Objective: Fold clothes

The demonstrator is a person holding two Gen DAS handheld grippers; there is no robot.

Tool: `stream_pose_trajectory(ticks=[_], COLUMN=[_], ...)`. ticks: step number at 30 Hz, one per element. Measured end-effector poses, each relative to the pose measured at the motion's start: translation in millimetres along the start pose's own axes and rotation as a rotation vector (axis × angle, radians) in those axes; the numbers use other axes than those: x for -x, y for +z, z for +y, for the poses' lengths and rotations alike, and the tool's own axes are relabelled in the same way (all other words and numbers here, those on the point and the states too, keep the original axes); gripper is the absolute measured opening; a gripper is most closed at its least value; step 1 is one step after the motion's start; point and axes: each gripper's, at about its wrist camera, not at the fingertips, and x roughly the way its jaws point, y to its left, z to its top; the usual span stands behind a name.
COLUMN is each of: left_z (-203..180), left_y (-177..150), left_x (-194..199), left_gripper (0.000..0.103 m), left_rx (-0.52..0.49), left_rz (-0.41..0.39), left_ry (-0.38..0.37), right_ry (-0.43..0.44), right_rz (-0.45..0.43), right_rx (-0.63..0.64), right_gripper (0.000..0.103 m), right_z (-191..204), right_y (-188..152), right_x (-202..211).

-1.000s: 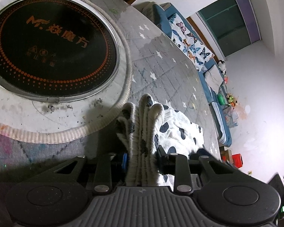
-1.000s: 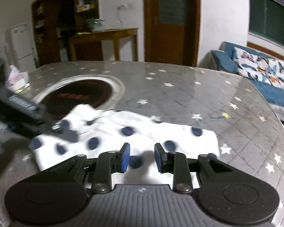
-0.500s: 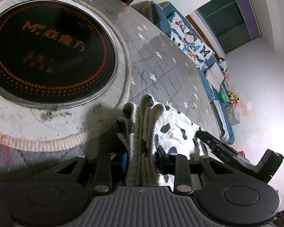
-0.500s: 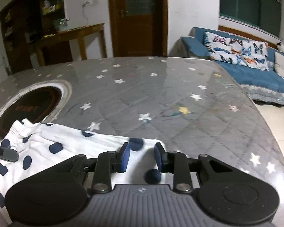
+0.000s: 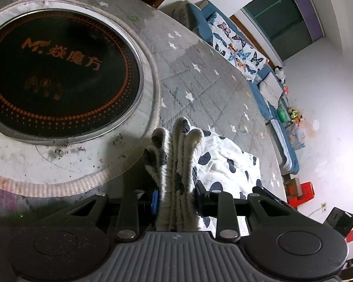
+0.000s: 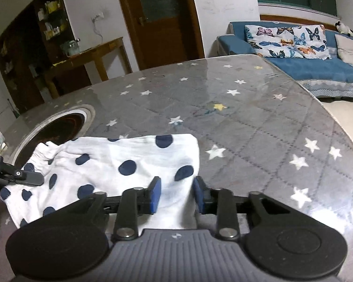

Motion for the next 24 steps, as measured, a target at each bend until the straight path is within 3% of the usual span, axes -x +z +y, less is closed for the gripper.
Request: stream_pose_trajectory(ticks=[1,4,15,24], left_z=[-2,-11,-71,-124], left_y=[0,2,15,30], left_x=[0,2,-15,-51], left_gripper=[0.032,0.031,0.031,0.031], left_rx=[-0.008,-0.04,-0.155,-0.229], left_rz=[0.0,-0.006,-0.009,-0.005], left_ry=[0.005,0.015,-0.012,-0.026], right_ry=[0.0,-0.009,-0.096,-0.189], right_rz=[-0.006,-0.042,-0.174,-0.208], right_rx=[0.0,0.004,0.024,0.029], right_gripper=[0.011,0.007,0.004,0.004], right_z=[1,3,-15,-47], right_y=[-1,-1,38,67], right_x=[1,9,48,51])
